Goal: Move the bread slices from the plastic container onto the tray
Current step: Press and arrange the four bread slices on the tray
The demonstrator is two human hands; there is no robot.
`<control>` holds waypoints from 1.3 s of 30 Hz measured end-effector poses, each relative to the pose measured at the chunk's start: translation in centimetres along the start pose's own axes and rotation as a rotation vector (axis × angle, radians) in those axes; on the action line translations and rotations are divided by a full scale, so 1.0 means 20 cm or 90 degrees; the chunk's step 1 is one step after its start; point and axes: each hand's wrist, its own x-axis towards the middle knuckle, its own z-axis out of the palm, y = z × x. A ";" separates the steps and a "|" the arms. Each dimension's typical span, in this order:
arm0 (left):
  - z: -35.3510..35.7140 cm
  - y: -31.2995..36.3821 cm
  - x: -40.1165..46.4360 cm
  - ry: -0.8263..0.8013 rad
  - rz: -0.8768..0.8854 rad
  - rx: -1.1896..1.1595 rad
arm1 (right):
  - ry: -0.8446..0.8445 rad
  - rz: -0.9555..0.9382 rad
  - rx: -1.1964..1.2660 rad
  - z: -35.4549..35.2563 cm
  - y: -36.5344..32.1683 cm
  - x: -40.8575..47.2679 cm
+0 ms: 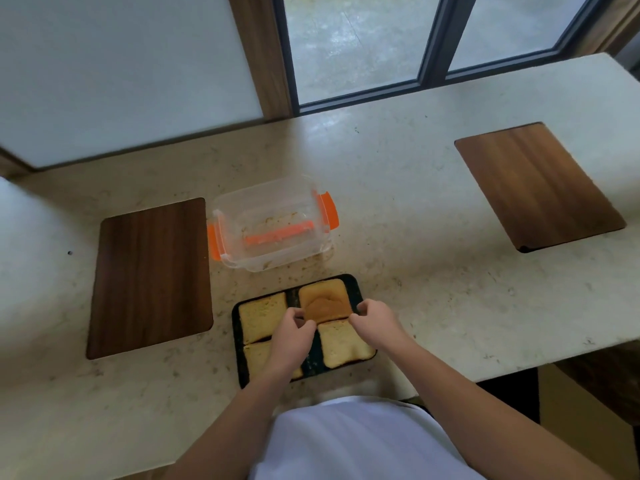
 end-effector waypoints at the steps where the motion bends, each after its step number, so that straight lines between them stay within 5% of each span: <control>1: 0.01 -0.01 -0.01 -0.005 -0.007 -0.001 | 0.003 -0.006 -0.002 0.00 0.02 -0.01; 22: 0.04 -0.08 0.01 -0.088 -0.108 0.006 | -0.016 0.037 0.027 0.02 0.06 -0.07; 39: -0.06 -0.03 0.03 -0.062 -0.063 0.053 | -0.063 0.039 0.043 0.00 -0.04 0.01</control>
